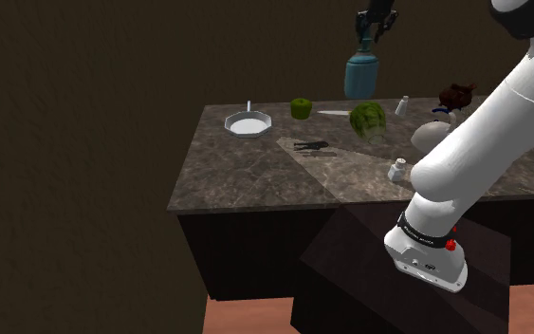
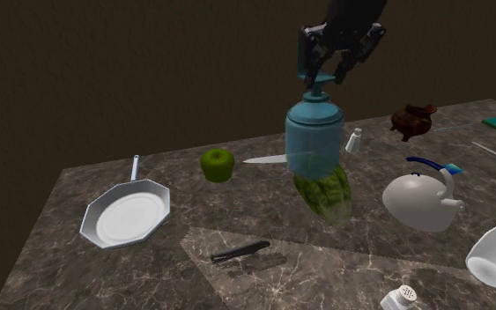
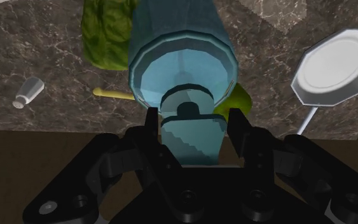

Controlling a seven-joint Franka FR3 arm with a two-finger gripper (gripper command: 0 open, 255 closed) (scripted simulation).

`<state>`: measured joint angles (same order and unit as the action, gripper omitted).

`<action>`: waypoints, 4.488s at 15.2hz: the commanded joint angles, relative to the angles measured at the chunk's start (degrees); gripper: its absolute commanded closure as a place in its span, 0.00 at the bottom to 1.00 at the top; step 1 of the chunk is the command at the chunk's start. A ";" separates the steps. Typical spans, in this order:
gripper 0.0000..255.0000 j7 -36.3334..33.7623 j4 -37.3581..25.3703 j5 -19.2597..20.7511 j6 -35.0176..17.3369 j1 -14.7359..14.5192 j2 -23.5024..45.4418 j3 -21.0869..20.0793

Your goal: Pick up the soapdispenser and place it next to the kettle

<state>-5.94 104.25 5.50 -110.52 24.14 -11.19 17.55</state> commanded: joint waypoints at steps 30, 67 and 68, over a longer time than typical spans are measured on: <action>1.00 45.06 -5.42 -7.22 5.19 10.00 -0.11 33.25; 1.00 84.08 -22.66 -45.68 10.69 39.09 38.39 42.25; 1.00 84.36 -21.87 -45.76 10.00 38.85 38.40 42.23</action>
<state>78.04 81.57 -40.12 -99.75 63.16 27.18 59.80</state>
